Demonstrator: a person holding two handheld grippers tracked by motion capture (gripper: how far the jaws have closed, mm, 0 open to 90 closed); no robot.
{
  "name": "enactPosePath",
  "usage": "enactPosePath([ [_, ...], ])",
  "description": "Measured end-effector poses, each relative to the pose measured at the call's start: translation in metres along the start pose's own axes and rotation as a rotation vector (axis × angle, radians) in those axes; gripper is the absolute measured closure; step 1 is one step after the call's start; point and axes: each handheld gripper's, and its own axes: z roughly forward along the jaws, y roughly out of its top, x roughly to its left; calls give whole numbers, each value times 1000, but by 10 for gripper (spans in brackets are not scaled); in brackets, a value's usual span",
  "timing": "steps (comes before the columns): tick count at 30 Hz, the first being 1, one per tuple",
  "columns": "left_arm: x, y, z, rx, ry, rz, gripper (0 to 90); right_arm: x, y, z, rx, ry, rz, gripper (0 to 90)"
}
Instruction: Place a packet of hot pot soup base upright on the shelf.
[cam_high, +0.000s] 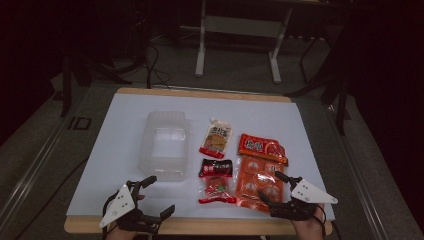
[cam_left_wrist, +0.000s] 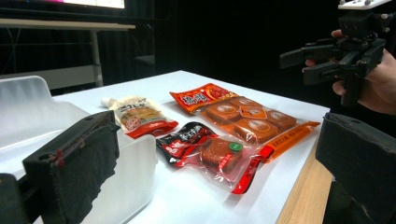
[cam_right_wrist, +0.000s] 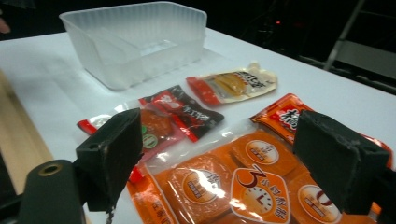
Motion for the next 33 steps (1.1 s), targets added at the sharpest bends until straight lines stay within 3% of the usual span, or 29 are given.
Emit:
enactPosePath([
  [3, 0, 0, 1, 3, 2, 2, 0, 4, 2, 2, 27, 9, -52, 117],
  [7, 1, 0, 1, 2, 5, -4, 0, 8, 5, 3, 41, 38, -49, 111],
  [10, 2, 0, 1, -1, 9, -5, 0, 14, 10, 1, 22, 57, -33, 110],
  [11, 2, 0, 1, 1, 12, -5, 0, 16, 14, -1, 1, 93, -10, 110],
  [17, -1, 0, 1, 4, 10, 12, 0, 19, 28, -11, -73, 120, 4, 103],
  [24, -2, 1, 1, -2, 9, 18, 0, 19, 56, -21, -128, 97, -43, 103],
  [33, -3, 2, 0, -8, 7, 20, 0, 8, 78, -26, -170, 60, -48, 103],
])
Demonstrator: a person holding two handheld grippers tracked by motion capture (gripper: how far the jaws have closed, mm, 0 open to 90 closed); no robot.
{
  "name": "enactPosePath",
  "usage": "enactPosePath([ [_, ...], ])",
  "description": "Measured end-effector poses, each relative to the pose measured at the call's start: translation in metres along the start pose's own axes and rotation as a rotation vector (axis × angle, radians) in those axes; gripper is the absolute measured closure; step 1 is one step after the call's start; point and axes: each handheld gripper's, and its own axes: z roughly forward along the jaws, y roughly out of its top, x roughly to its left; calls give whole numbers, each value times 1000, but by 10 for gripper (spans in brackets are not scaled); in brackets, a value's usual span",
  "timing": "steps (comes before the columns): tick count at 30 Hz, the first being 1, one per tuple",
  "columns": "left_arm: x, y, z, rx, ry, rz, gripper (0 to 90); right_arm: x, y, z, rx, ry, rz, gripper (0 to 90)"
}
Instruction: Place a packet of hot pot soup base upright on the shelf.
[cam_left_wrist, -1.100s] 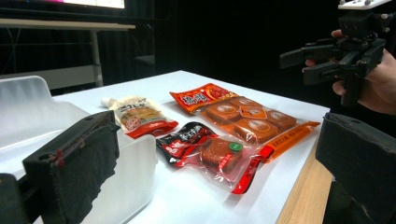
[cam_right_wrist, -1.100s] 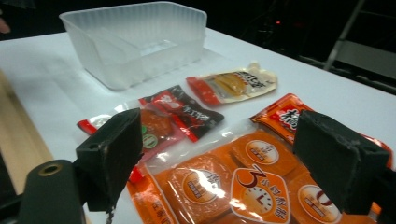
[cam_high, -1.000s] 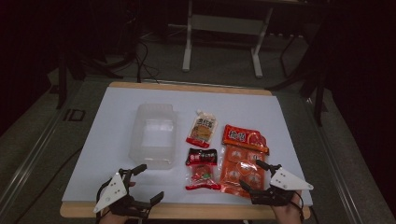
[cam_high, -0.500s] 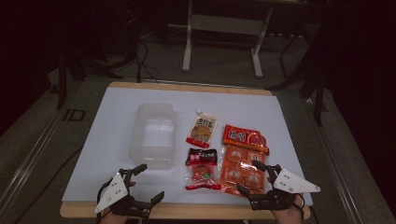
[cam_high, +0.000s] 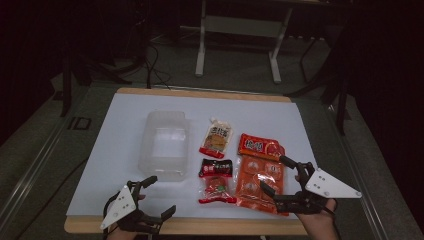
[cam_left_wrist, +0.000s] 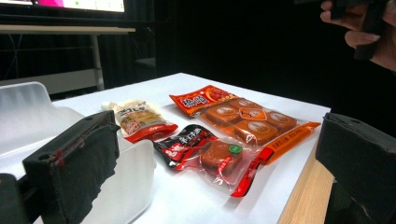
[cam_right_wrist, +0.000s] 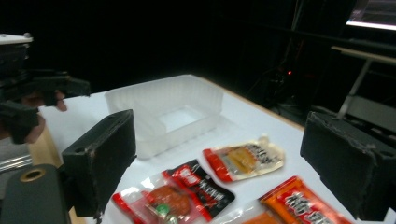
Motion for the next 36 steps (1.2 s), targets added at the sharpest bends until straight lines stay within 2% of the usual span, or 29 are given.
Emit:
enactPosePath([
  [1, 0, 0, 0, -1, -1, -2, 0, -3, 3, 0, -6, -22, -4, 103],
  [6, 0, 0, 0, 0, 0, -5, 0, -14, 10, 3, 6, -64, 4, 103],
  [18, -1, 0, 0, 2, 1, -6, 0, -38, 22, 9, 15, -117, -16, 108],
  [27, 0, 0, 1, 6, 4, -1, 0, -56, 18, 14, 30, -139, 7, 127],
  [31, 0, 0, 1, 20, 4, -7, 0, -66, 14, 20, 55, -158, 6, 128],
  [36, 0, -1, 1, 18, 5, -5, 0, -77, 10, 24, 70, -164, 27, 133],
])
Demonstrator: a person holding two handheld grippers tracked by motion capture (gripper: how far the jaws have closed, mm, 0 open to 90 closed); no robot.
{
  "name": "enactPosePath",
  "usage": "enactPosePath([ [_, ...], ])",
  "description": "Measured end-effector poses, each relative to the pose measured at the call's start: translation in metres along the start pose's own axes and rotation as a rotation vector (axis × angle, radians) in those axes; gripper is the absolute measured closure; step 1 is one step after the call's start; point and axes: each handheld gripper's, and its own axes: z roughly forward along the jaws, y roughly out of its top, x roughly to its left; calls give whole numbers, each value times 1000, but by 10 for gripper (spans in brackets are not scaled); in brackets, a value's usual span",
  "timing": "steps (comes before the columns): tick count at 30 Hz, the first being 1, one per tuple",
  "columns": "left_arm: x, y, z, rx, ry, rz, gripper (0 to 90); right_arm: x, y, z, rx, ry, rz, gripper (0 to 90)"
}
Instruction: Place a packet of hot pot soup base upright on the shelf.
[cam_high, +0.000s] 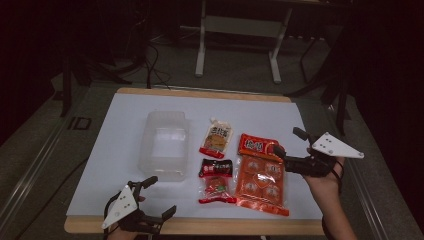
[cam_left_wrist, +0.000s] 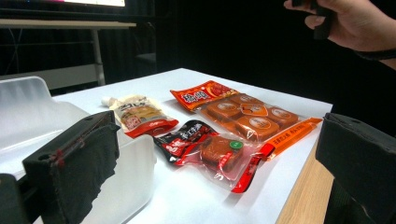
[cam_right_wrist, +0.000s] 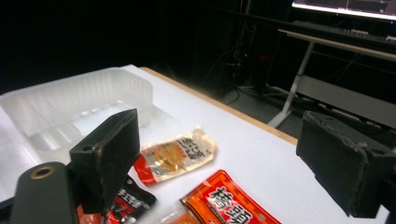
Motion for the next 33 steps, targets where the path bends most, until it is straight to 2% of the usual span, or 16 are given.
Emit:
enactPosePath([
  [7, 0, -1, 1, 2, 1, -2, 0, -14, -11, 11, 54, -12, 17, 136],
  [16, 0, -1, 1, 4, 2, 0, 0, -24, -26, 24, 85, -15, 42, 150],
  [25, 0, -1, 1, 10, 1, 5, 0, -37, -45, 42, 142, -22, 78, 170],
  [33, 0, -1, 2, 12, 2, 4, 0, -45, -59, 54, 188, -30, 76, 218],
])
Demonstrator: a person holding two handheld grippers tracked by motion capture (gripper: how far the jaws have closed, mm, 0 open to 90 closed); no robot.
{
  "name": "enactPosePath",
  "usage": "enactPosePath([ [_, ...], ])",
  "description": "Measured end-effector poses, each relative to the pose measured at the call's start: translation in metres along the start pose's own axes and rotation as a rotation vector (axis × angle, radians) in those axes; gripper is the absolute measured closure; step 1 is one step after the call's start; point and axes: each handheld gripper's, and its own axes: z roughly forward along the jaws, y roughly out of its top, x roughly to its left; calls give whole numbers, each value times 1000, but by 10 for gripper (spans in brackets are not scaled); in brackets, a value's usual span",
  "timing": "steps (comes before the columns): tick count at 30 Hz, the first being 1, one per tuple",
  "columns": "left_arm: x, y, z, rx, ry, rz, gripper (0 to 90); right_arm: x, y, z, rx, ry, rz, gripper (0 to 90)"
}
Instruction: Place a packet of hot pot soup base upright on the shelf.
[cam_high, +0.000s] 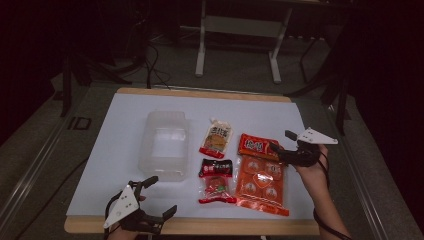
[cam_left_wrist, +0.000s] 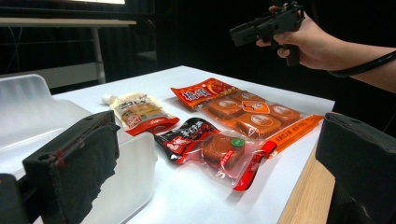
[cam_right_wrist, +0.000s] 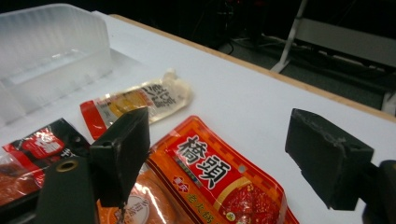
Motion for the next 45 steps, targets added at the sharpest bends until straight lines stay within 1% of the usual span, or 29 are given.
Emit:
enactPosePath([
  [1, 0, 0, 0, 0, 0, -1, 0, -3, -3, 4, 11, -1, 13, 217],
  [3, 0, 0, 0, 0, 2, -3, 0, -4, -4, 5, 16, -3, 21, 209],
  [6, 1, 0, 0, 0, 1, -4, 0, -11, -9, 10, 32, 1, 67, 207],
  [7, 1, -1, 0, 1, 1, -3, 0, -13, -10, 11, 35, 1, 73, 209],
  [8, 1, -1, 0, 1, 1, -3, 0, -13, -10, 11, 35, 1, 73, 209],
  [10, 1, -1, 1, 6, 1, -2, 0, -16, -14, 13, 41, -17, 75, 224],
  [14, 1, -1, 1, 10, -1, -5, 0, -21, -21, 20, 69, -13, 96, 231],
  [16, 2, -1, 1, 10, 0, -6, 0, -22, -22, 21, 73, -15, 102, 231],
  [19, 2, -2, 1, 11, 2, -5, 0, -25, -28, 25, 75, -29, 111, 237],
  [20, 2, -2, 1, 9, 1, -6, 0, -26, -30, 26, 79, -27, 118, 257],
  [22, 2, -2, 2, 11, 1, -8, 0, -28, -34, 29, 93, -23, 129, 258],
  [24, 2, -2, 2, 13, 0, -6, 0, -31, -38, 31, 112, -30, 128, 312],
  [26, 2, -2, 2, 14, 1, -3, 0, -32, -41, 32, 115, -48, 125, 310],
  [28, 2, -2, 2, 14, 1, -5, 0, -33, -45, 34, 133, -53, 119, 318],
  [31, 2, -2, 2, 17, -1, -7, 0, -35, -52, 37, 152, -57, 127, 317],
  [32, 2, -2, 3, 18, -1, -5, 0, -38, -56, 40, 171, -63, 132, 317],
  [33, 2, -2, 3, 18, -2, -5, 0, -38, -56, 40, 171, -63, 132, 317],
  [34, 2, -2, 3, 17, -3, -5, 0, -40, -59, 41, 176, -58, 144, 317],
  [35, 2, -2, 3, 18, -3, -5, 0, -41, -61, 43, 185, -64, 152, 317],
  [36, 2, -2, 3, 19, -3, -5, 0, -45, -65, 45, 197, -53, 183, 315],
  [37, 2, -3, 3, 19, -3, -6, 0, -45, -65, 45, 197, -53, 183, 315],
  [38, 2, -3, 3, 20, -3, -8, 0, -46, -68, 46, 204, -55, 189, 306],
  [39, 2, -3, 3, 20, -3, -8, 0, -47, -71, 49, 223, -55, 198, 270],
  [40, 2, -3, 3, 20, -3, -8, 0, -47, -72, 49, 226, -55, 203, 267],
  [41, 2, -3, 3, 22, -3, -7, 0, -47, -74, 50, 232, -45, 207, 266],
  [43, 2, -3, 3, 22, -3, -7, 0, -47, -78, 55, 268, -40, 207, 217],
  [44, 2, -3, 3, 23, -3, -6, 0, -47, -80, 56, 278, -25, 220, 190],
  [45, 2, -3, 3, 24, -2, -5, 0, -48, -81, 57, 278, -14, 226, 181],
])
